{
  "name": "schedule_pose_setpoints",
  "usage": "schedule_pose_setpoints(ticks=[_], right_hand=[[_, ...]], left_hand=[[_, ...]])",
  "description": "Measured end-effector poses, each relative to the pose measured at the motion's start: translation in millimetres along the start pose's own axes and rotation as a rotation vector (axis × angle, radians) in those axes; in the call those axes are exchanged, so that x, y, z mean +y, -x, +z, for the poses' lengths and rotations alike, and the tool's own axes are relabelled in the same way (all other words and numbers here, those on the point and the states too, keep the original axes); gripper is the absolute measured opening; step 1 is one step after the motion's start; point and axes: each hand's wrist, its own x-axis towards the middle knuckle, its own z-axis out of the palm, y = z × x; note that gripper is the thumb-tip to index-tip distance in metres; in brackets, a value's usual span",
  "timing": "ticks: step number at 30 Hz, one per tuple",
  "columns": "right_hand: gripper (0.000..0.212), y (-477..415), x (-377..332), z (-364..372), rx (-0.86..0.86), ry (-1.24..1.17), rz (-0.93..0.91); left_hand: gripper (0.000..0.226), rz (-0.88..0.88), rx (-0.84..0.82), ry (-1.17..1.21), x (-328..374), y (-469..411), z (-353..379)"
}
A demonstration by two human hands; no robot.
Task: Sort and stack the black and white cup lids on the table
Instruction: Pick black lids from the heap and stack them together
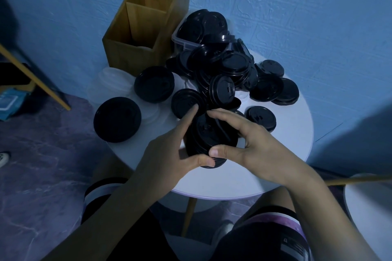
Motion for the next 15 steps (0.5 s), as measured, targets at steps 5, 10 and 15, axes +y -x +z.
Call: schedule_pose_setpoints(ticks=[5, 10, 15], right_hand=[[0.08, 6, -6, 7, 0.087, 0.162, 0.027], [0.081, 9, -5, 16, 0.158, 0.154, 0.021], [0.082, 16, 4, 20, 0.207, -0.047, 0.039]], left_hand=[[0.102, 0.007, -0.022, -0.045, 2, 0, -1], [0.103, 0.045, -0.022, -0.05, 3, 2, 0], [0.085, 0.13, 0.024, -0.276, 8, 7, -14]])
